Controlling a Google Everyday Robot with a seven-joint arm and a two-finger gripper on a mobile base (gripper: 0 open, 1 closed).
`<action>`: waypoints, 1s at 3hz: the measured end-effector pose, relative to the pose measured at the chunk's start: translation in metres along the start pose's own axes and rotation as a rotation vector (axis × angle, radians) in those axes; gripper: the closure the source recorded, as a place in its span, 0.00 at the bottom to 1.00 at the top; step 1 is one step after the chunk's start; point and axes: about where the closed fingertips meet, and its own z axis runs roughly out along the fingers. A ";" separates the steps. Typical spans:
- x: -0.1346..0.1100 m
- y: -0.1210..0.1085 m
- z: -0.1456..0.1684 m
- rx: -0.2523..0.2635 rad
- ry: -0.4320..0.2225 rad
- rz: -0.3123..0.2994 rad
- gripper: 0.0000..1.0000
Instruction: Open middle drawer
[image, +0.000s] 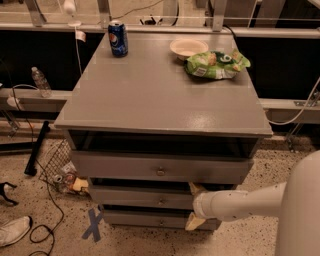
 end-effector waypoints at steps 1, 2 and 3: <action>-0.004 -0.004 0.010 -0.003 -0.004 -0.008 0.00; -0.007 -0.005 0.019 -0.016 -0.011 -0.012 0.00; -0.009 -0.006 0.031 -0.033 -0.018 -0.016 0.15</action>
Offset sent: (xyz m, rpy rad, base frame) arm 0.0198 0.0171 -0.0176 0.0071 0.0181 0.0311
